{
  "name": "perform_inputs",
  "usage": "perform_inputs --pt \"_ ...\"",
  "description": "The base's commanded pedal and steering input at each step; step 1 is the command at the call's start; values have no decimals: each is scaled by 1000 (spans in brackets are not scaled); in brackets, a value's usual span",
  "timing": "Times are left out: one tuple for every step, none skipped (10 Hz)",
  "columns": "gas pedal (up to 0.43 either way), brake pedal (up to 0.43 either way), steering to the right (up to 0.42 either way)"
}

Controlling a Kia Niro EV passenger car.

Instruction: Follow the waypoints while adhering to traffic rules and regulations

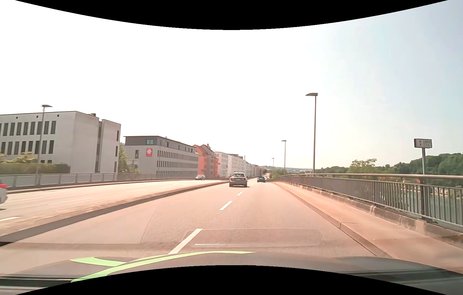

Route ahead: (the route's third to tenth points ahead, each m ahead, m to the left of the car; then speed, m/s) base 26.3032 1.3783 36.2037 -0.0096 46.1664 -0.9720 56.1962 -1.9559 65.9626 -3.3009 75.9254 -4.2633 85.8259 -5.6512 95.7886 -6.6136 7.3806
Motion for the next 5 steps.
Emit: perform_inputs --pt "248 0 167" --pt "260 0 127" --pt "260 0 94" --pt "260 0 76" --pt "260 0 59"
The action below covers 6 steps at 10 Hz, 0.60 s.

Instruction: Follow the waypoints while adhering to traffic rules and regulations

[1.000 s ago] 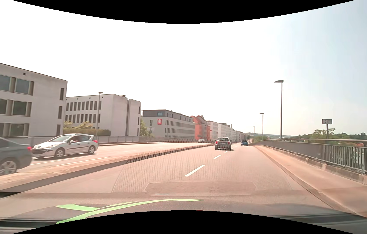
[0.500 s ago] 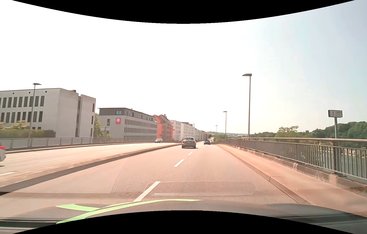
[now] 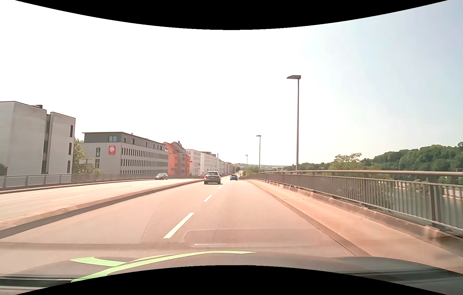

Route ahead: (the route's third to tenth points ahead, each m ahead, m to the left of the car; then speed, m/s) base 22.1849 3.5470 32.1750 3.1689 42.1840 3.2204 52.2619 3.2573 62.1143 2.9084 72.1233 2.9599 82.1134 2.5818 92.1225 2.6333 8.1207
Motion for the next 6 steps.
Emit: perform_inputs --pt "260 0 46" --pt "268 0 32" --pt "268 0 20" --pt "268 0 9" --pt "268 0 3" --pt "280 0 0"
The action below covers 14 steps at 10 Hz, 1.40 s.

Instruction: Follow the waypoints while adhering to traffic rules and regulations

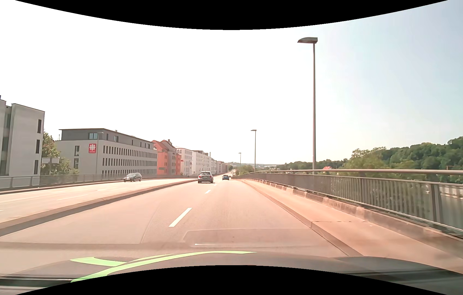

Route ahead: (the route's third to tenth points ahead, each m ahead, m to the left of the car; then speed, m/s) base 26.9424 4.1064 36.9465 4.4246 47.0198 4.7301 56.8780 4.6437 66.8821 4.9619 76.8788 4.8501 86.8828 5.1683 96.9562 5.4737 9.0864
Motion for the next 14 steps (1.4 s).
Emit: perform_inputs --pt "280 0 0" --pt "280 0 0" --pt "280 0 0" --pt "280 0 0" --pt "280 0 -1" --pt "280 0 -1" --pt "280 0 -1" --pt "280 0 -1" --pt "280 0 -1" --pt "280 0 -2" --pt "280 0 -4" --pt "280 0 -5" --pt "280 0 -5" --pt "280 0 -5"
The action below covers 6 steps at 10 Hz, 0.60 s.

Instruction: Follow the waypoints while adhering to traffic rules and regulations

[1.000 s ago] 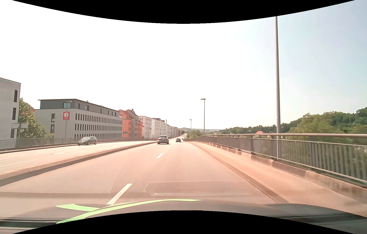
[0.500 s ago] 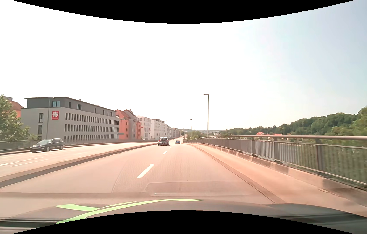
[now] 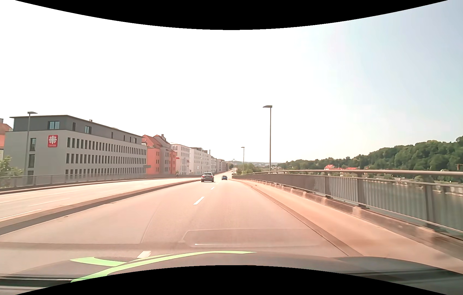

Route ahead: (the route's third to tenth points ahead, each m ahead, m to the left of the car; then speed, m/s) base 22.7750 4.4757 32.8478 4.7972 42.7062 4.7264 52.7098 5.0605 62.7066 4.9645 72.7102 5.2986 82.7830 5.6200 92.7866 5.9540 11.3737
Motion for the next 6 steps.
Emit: perform_inputs --pt "268 0 -5" --pt "268 0 -5" --pt "268 0 -5" --pt "268 0 -5" --pt "260 0 -5" --pt "248 0 -5"
